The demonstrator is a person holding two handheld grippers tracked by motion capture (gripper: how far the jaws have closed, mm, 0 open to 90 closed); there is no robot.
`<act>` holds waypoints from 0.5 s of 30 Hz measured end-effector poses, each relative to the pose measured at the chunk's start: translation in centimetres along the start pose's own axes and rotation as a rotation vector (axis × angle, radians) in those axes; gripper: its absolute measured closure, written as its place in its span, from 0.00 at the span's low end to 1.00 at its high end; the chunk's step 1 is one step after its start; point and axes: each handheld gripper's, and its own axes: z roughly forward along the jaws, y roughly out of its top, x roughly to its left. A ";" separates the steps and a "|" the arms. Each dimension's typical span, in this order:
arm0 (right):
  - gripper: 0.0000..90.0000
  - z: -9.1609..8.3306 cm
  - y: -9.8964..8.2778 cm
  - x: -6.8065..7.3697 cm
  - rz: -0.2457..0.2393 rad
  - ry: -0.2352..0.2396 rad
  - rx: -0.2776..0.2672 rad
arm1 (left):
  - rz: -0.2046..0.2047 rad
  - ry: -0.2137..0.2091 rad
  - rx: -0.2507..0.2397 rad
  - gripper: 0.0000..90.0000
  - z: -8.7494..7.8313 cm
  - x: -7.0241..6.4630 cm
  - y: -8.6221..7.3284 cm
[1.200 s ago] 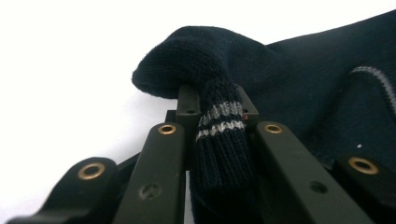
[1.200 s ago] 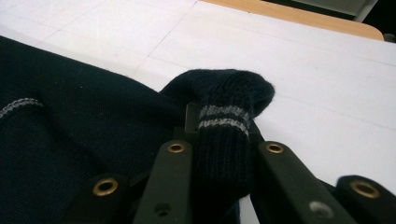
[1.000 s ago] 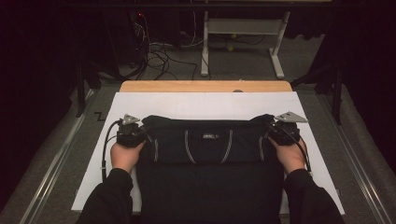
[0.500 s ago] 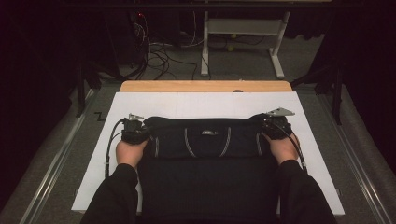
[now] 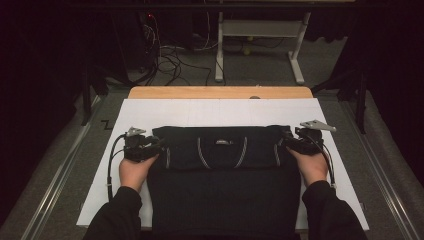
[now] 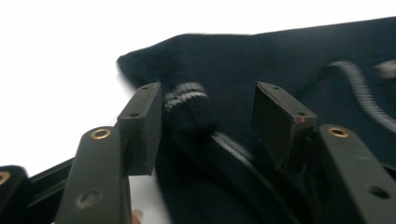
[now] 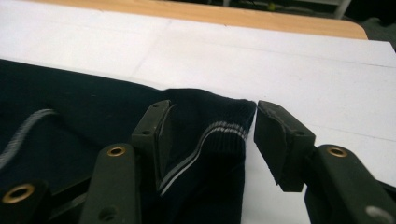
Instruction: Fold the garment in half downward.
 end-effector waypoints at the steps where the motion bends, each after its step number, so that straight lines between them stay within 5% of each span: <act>1: 0.51 -0.4 -0.1 0.1 -0.001 0.008 -0.008 | 0.007 -0.014 -0.010 0.45 -0.3 -0.3 -0.1; 7: 0.50 -2.0 -1.2 1.1 -0.029 0.070 -0.048 | 0.055 -0.057 -0.066 0.45 -1.7 -1.5 -1.0; 15: 0.50 -2.7 -1.7 2.6 -0.057 0.128 -0.058 | 0.087 -0.137 -0.051 0.45 -1.5 -3.1 -1.6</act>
